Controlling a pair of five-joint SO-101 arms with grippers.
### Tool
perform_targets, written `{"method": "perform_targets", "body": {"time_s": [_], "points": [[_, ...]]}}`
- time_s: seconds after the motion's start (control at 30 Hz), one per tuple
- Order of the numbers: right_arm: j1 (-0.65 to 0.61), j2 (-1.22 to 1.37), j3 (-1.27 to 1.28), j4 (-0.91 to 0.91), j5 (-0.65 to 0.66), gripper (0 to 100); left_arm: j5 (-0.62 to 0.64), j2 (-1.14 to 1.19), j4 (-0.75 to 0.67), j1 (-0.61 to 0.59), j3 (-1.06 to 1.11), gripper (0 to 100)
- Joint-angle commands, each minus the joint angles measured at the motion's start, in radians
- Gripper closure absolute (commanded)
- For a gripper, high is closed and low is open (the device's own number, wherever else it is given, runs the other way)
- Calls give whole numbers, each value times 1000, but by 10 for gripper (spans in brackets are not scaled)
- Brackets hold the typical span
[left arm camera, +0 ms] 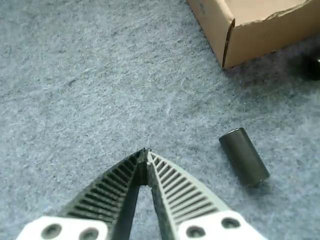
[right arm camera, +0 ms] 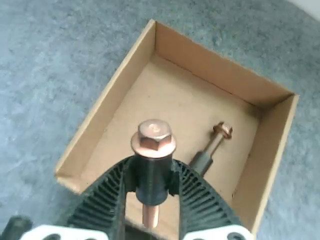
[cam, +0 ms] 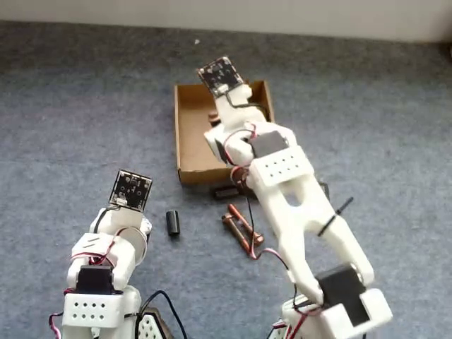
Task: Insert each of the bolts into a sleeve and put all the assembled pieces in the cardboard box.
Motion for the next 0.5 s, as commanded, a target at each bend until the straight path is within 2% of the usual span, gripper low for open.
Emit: {"method": "perform_targets", "body": {"time_s": [0.0,0.2,0.4,0.47], "points": [[10,54,-101,-122,5,993,-14,-5,-18,-8,-4,994],[10,189,-99,-257,8,993,-15,-5,-18,-8,-4,994],[28,314,-105,-268,8,991,-15,-5,-18,-8,-4,994],[35,321,-105,-266,6,957,-15,-5,-18,-7,-4,994]]}}
